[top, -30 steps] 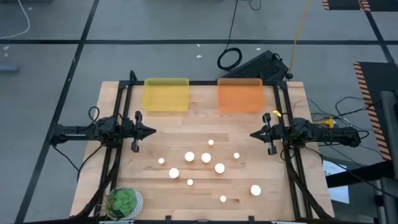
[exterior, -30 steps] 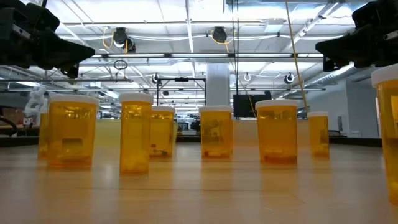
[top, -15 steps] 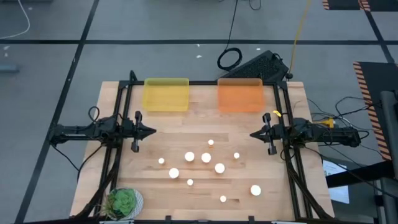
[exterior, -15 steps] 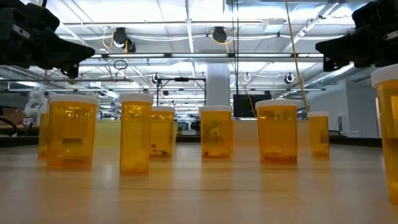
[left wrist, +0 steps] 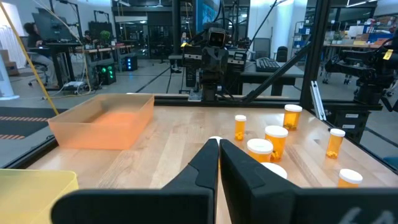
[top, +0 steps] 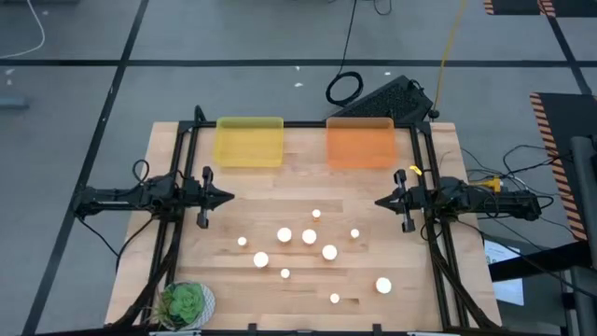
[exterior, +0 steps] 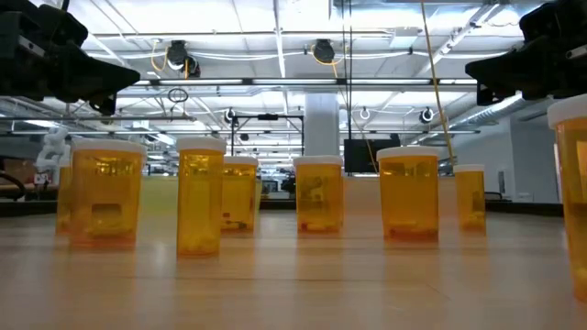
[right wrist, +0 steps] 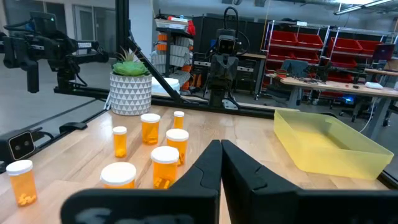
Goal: Pick and place medicine bottles into bin by pill shape (circle, oval)
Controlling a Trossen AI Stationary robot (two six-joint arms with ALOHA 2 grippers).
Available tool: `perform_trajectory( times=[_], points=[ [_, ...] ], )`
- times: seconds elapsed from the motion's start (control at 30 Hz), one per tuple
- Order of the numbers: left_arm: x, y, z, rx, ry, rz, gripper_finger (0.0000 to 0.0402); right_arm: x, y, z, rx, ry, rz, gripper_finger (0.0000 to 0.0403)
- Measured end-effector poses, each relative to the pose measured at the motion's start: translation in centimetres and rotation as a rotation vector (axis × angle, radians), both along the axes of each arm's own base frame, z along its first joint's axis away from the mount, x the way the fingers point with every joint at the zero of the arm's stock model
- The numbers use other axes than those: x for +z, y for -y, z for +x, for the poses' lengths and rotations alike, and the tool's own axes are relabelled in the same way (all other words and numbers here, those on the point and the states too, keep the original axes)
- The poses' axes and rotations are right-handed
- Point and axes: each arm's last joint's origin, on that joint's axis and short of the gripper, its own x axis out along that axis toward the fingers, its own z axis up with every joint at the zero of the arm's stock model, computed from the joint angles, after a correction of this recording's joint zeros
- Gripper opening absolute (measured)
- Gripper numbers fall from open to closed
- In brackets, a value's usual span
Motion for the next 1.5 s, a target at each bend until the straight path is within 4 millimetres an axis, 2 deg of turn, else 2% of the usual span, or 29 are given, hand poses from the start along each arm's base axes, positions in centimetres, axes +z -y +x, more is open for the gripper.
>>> perform_trajectory(
  times=[1.5],
  points=[
    [0.0,-0.01,0.0,0.001,0.0,0.005,0.0019,0.31,-0.01,-0.02,0.005,0.029,0.008,0.0]
  ],
)
